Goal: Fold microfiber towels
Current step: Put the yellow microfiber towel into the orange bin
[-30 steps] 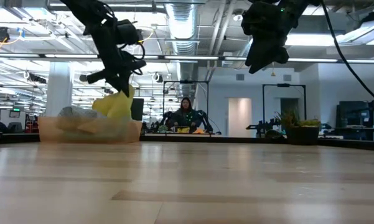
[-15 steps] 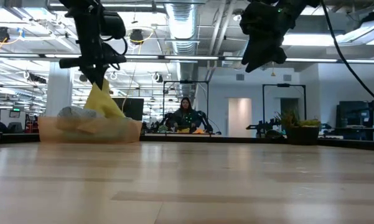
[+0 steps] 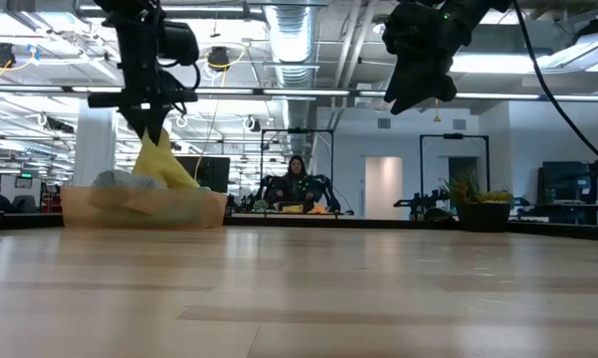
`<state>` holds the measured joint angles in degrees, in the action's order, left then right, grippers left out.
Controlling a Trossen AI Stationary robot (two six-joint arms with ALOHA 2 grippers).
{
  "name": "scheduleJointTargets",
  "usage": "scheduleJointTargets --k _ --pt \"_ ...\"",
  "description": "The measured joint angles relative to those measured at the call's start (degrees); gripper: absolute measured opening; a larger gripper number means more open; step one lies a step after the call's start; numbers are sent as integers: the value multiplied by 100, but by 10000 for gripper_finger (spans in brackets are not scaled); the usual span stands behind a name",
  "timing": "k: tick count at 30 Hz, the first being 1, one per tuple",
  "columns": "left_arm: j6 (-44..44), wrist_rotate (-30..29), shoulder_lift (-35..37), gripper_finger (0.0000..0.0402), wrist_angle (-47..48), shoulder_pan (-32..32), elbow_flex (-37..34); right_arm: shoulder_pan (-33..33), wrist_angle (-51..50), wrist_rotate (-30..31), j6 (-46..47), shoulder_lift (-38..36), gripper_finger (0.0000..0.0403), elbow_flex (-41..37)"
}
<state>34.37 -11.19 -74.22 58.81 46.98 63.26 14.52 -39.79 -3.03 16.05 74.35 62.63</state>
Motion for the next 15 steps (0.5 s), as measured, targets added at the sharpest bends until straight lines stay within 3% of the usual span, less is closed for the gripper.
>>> scheduleJointTargets --k 8,15 --pt "-234 -116 0 138 342 0 -2 0 -3 0 0 -1 189 -1" --pt "-466 -6 151 159 976 -85 -2 6 -151 0 0 -72 188 -2"
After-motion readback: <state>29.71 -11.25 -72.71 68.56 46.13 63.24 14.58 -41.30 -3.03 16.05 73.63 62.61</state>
